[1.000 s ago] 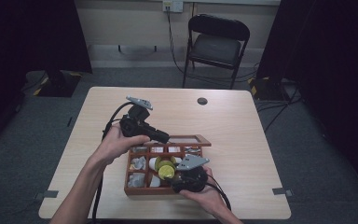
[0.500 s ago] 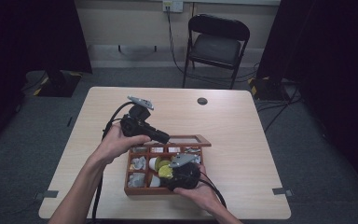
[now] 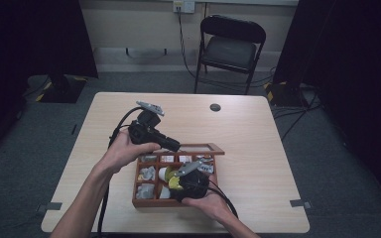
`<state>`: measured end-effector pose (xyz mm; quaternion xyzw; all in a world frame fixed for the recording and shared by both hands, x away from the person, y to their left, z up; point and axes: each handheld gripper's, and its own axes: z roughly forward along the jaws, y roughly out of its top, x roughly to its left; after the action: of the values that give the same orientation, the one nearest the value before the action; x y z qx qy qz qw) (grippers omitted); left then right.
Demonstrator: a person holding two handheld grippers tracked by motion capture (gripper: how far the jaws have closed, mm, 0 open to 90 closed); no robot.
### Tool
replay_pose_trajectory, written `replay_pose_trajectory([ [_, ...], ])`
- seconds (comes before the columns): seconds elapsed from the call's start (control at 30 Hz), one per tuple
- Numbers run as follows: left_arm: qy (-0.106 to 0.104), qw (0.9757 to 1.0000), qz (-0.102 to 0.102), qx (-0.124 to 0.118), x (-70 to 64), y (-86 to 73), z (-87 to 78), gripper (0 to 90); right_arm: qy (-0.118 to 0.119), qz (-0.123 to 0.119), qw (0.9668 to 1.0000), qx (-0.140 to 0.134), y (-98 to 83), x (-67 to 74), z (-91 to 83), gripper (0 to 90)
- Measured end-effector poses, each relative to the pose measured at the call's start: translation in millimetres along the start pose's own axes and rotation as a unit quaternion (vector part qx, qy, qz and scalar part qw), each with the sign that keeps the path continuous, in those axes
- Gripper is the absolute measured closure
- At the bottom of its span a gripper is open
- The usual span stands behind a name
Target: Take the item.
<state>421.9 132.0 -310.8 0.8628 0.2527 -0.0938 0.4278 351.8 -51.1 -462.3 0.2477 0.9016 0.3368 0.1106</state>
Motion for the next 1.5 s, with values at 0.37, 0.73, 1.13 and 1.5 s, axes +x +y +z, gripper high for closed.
replay_pose_trajectory([
  [0.37, -0.001, 1.0, 0.001, 0.002, -0.3, 0.0, 0.3, 81.2, -0.005, -0.001, 0.9999, 0.014, 1.3, 2.3, 2.5, 37.5],
  [0.73, -0.004, 1.0, 0.004, 0.002, -0.4, -1.8, 1.2, 81.3, -0.004, 0.007, 1.0, 0.0, -1.7, 3.9, -3.8, 37.7],
  [1.13, -0.007, 1.0, 0.007, 0.0, -1.0, -4.7, 2.4, 81.4, -0.009, 0.017, 0.9997, -0.013, -3.6, 4.4, -12.0, 37.8],
  [1.5, -0.006, 0.9999, 0.009, -0.002, -1.3, -5.7, 1.8, 81.4, -0.011, 0.034, 0.9983, -0.045, -8.3, 9.6, -35.7, 37.8],
])
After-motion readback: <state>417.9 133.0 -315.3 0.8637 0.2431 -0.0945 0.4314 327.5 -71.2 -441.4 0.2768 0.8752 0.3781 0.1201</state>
